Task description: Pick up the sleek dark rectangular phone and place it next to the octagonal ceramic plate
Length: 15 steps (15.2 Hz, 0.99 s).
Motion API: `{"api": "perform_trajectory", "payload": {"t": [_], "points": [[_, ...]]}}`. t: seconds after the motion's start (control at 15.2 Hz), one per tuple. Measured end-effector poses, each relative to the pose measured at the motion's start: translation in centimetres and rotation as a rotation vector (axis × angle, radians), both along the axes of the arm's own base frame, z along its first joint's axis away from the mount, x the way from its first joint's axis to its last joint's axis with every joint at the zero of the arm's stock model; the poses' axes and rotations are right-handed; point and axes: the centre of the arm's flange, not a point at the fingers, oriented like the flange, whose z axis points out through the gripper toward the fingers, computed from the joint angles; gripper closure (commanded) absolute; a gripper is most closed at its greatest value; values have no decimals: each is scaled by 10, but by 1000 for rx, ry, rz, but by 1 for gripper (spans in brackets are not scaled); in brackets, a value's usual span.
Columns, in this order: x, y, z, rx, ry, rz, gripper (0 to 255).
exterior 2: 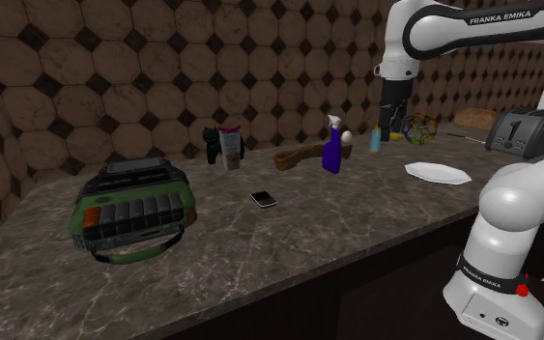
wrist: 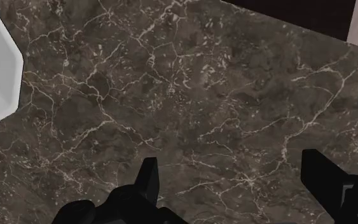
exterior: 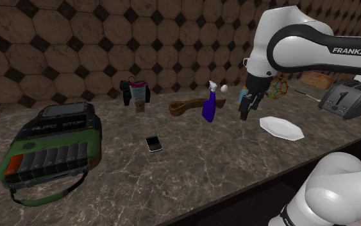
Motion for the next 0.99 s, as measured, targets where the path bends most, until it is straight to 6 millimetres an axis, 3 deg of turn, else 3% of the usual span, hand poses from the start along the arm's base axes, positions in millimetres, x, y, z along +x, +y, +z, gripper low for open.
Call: {"api": "perform_trajectory", "payload": {"t": [0.2,0.59,0.99], "points": [[10,8,-8,6,1,-9,0],[56,49,-47,33,6,-51,0],[114,91,-79,63,10,-97,0]]}}
